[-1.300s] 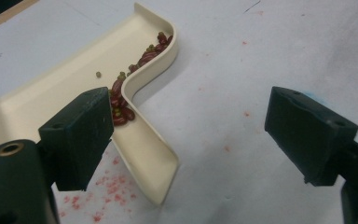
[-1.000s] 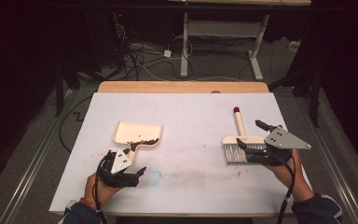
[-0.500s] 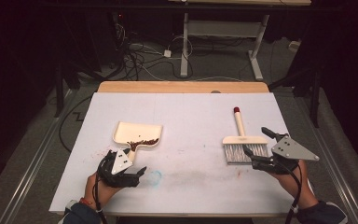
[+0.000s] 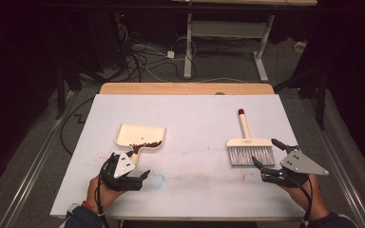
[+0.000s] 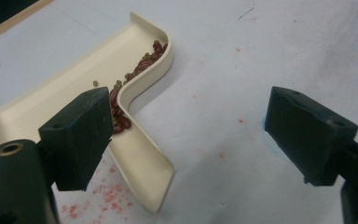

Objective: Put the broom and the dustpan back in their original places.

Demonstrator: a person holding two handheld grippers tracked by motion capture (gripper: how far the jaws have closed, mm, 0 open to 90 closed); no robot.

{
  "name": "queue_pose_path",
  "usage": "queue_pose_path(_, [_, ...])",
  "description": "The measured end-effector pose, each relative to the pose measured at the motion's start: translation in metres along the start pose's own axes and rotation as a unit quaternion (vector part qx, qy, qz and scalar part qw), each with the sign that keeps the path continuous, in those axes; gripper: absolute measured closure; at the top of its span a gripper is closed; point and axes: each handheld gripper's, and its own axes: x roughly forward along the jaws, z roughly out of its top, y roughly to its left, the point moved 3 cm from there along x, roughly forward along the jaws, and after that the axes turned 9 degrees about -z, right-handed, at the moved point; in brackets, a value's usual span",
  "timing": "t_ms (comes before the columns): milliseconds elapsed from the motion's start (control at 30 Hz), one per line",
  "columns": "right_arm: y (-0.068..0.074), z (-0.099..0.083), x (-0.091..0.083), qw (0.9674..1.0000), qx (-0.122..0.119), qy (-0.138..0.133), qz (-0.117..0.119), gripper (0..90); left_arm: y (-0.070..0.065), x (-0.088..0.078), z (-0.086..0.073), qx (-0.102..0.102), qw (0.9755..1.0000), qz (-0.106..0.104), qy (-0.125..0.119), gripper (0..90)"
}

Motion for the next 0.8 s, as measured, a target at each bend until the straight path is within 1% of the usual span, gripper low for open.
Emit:
queue_pose_path(167, [0.002, -0.011, -0.005, 0.9999, -0.004, 0.010, 0.002, 17.3, -0.001, 0.001, 0.001, -0.001, 1.0000, -0.001, -0.002, 15.2])
queue_pose_path(300, [0.003, -0.020, -0.008, 0.9999, 0.001, 0.015, 0.004, 17.6, -0.001, 0.001, 0.001, 0.002, 1.0000, -0.001, -0.001, 15.2])
queue_pose_path(467, [0.009, -0.033, -0.010, 0.9995, 0.009, 0.025, 0.019, 18.0, -0.003, 0.000, -0.001, 0.000, 1.0000, -0.001, -0.002, 15.2])
queue_pose_path(533, [0.014, -0.038, -0.009, 0.9989, 0.001, 0.038, 0.026, 17.8, -0.003, -0.001, -0.002, -0.001, 1.0000, -0.001, -0.002, 15.2])
queue_pose_path(567, [0.016, -0.040, -0.008, 0.9987, -0.002, 0.040, 0.032, 17.9, -0.003, -0.001, -0.002, 0.000, 1.0000, 0.000, -0.004, 15.2])
queue_pose_path(633, [0.018, -0.041, -0.007, 0.9983, -0.003, 0.042, 0.039, 17.9, -0.004, -0.002, -0.002, 0.001, 1.0000, -0.003, -0.004, 15.2])
queue_pose_path(733, [0.020, -0.040, -0.007, 0.9984, -0.002, 0.038, 0.043, 17.9, -0.006, -0.002, -0.004, 0.004, 1.0000, -0.003, 0.001, 15.2])
queue_pose_path(800, [0.020, -0.040, -0.007, 0.9982, 0.001, 0.038, 0.046, 17.9, -0.007, -0.003, -0.004, 0.009, 1.0000, -0.001, 0.003, 15.2])
